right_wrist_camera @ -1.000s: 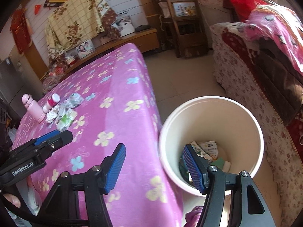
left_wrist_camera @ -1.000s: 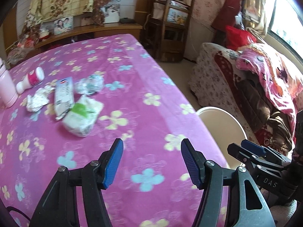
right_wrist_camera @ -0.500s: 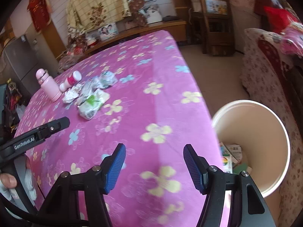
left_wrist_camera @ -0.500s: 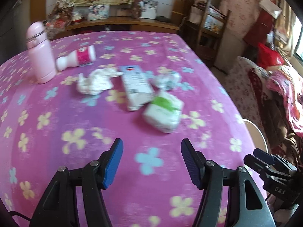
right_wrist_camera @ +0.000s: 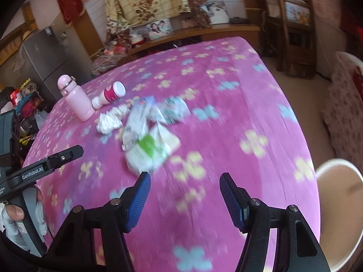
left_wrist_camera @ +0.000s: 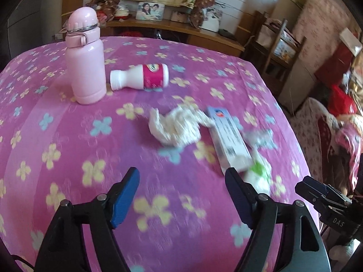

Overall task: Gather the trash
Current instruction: 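Grasp the white crumpled tissue with the left tool while the right tool grasps the clear plastic wrapper, then carry the tissue and wrapper over the white bucket and open both tools, then move both open tools back toward the table, then reach the left tool to the white medicine box and close on it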

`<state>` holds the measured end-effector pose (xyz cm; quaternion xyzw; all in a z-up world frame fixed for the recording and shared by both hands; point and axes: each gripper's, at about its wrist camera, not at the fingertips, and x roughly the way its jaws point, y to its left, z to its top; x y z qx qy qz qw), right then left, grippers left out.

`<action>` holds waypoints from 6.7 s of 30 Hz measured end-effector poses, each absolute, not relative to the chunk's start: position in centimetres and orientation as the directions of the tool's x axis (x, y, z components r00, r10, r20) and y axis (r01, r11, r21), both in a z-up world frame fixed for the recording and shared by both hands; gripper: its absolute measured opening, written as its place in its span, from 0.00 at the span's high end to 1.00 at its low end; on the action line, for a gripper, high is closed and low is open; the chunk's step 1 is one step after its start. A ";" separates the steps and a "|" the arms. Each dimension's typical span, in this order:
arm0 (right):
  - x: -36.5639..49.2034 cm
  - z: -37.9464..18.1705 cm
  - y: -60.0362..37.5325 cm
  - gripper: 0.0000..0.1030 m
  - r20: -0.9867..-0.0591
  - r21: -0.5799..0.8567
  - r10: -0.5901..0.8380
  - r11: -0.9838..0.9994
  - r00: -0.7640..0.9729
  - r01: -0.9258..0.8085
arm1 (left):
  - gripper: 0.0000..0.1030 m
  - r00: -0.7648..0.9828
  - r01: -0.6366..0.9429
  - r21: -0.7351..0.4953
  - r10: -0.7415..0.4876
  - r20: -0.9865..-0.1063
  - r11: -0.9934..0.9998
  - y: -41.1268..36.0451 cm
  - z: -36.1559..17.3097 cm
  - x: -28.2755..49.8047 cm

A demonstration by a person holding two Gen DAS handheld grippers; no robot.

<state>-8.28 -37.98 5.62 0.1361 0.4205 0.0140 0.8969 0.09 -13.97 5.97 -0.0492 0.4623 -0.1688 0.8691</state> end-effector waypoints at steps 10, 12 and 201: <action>0.0 5.2 -37.6 0.32 -0.732 0.278 0.166 0.958 0.661 0.067 | 0.24 0.496 0.221 -0.245 -0.325 -0.805 0.944 -15.5 3.4 7.5; 1.4 4.5 -37.6 0.32 -0.744 0.267 0.158 0.961 0.650 0.071 | 0.24 0.484 0.221 -0.233 -0.314 -0.817 0.947 -16.1 2.6 8.3; -20.7 4.3 -41.5 0.34 -0.768 0.198 -0.011 0.947 0.641 0.253 | 0.30 0.456 0.362 -0.217 -0.376 -0.807 0.906 -21.8 5.0 -5.1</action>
